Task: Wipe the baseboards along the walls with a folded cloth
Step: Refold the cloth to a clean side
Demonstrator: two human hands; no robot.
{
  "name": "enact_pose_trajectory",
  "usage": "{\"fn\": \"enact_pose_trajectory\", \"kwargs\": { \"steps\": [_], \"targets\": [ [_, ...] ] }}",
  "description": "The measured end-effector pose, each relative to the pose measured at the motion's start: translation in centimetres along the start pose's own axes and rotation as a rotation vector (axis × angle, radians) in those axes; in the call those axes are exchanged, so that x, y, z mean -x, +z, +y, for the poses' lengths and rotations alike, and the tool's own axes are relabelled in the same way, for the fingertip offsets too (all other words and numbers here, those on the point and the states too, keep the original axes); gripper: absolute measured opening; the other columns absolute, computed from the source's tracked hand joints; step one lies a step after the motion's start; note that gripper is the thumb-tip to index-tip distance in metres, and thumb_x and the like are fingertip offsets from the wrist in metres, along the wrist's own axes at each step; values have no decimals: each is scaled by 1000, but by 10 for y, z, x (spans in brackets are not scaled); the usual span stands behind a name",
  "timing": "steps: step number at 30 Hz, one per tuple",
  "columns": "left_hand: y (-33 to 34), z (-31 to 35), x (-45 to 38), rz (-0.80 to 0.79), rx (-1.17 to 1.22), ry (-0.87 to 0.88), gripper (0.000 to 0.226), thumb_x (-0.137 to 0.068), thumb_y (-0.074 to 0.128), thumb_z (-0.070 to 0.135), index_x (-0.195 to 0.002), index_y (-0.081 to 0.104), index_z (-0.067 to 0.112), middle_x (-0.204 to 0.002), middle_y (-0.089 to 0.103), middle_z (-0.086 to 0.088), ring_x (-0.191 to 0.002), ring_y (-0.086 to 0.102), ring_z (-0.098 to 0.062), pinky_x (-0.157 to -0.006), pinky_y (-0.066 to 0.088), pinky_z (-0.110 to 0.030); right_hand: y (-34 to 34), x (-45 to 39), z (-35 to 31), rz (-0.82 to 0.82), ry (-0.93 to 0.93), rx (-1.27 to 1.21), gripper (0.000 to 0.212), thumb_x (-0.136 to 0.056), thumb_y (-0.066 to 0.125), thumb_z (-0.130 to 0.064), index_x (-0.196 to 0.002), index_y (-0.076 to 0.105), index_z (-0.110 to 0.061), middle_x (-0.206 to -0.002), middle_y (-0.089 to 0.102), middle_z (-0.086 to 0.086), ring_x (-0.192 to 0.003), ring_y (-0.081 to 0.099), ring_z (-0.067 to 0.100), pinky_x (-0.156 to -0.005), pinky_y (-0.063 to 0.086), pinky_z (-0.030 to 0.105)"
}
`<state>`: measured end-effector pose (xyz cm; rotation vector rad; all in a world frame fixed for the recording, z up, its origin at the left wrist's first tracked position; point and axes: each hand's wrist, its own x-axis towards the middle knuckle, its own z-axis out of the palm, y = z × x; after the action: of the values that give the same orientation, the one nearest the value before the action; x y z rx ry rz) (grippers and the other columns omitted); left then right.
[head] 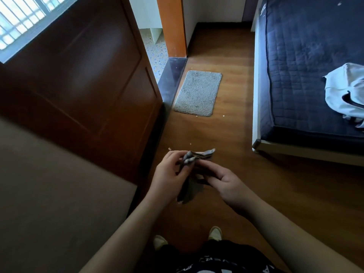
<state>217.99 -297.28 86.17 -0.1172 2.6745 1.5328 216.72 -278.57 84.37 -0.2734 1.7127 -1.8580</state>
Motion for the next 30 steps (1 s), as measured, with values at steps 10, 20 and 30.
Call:
{"fn": "enact_pose_trajectory", "kwargs": {
  "steps": [10,20,30],
  "targets": [
    [-16,20,-2,-13,111,-3,15,-83,64,44,-94,67,35,-87,71,7,-82,69,-10,-70,57,-31,-40,4,28,416,-131,497,48,-81,76,-38,-124,54,-37,-129,48,-19,-122,40,-12,-94,31,7],
    [-38,39,1,-71,-67,155,21,-83,77,13,-80,61,26,-74,68,8,-67,63,-3,-59,50,-18,-30,-6,20,275,-213,372,64,-76,74,-58,-131,43,-56,-140,37,-40,-131,33,-15,-100,31,13],
    [-86,8,-7,-9,178,-24,11,-92,58,35,-92,68,32,-82,69,5,-75,65,-7,-59,52,-24,-15,-30,-4,211,-253,327,21,-83,69,-34,-99,70,-21,-88,71,-9,-77,69,9,-64,54,20]
  ]
}}
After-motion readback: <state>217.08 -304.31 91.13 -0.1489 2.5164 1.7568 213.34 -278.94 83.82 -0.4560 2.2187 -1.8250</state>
